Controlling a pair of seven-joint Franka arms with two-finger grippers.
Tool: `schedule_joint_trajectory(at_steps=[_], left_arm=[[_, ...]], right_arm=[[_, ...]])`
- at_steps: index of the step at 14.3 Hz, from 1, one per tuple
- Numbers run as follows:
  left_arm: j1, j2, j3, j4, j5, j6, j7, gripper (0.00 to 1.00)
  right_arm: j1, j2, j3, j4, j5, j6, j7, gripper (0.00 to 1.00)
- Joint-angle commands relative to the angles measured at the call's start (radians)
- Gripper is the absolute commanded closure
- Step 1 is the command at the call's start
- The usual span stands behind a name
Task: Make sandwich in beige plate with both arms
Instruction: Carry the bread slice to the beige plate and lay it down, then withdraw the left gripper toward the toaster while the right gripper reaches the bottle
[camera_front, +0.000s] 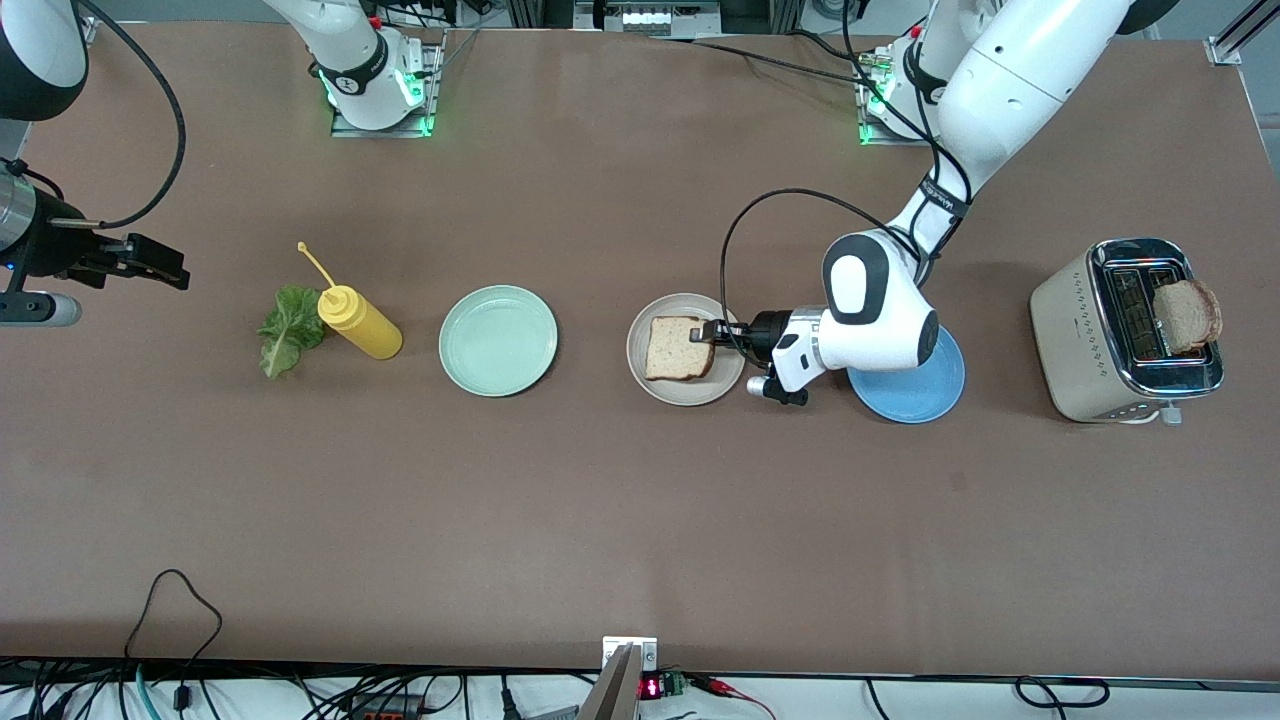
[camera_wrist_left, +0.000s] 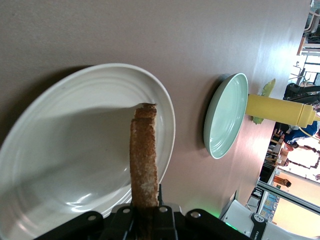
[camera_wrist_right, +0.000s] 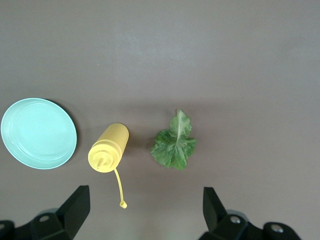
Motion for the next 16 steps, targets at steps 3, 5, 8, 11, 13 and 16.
schedule_joint_trajectory(at_steps=[3, 5, 8, 11, 13, 16], left_arm=[[0.023, 0.011, -0.009, -0.004, -0.032, -0.001, 0.040, 0.05], [0.040, 0.002, -0.009, -0.010, -0.031, -0.022, 0.039, 0.00], [0.097, -0.026, -0.007, -0.007, -0.019, -0.122, 0.039, 0.00], [0.146, -0.067, -0.001, -0.007, -0.009, -0.199, 0.058, 0.00], [0.182, -0.098, 0.000, -0.008, -0.006, -0.237, 0.057, 0.00], [0.184, -0.156, 0.009, -0.008, 0.122, -0.240, 0.010, 0.00]], right_arm=[[-0.011, 0.006, 0.004, 0.005, 0.050, -0.007, 0.009, 0.00], [-0.009, 0.008, 0.004, 0.005, 0.061, -0.004, 0.009, 0.00], [-0.009, 0.008, 0.004, 0.005, 0.063, 0.001, 0.009, 0.00], [-0.009, 0.008, 0.004, 0.005, 0.063, -0.001, 0.009, 0.00], [-0.009, 0.008, 0.004, 0.005, 0.064, -0.005, 0.009, 0.00], [-0.011, 0.014, 0.004, 0.005, 0.067, 0.001, 0.009, 0.00]])
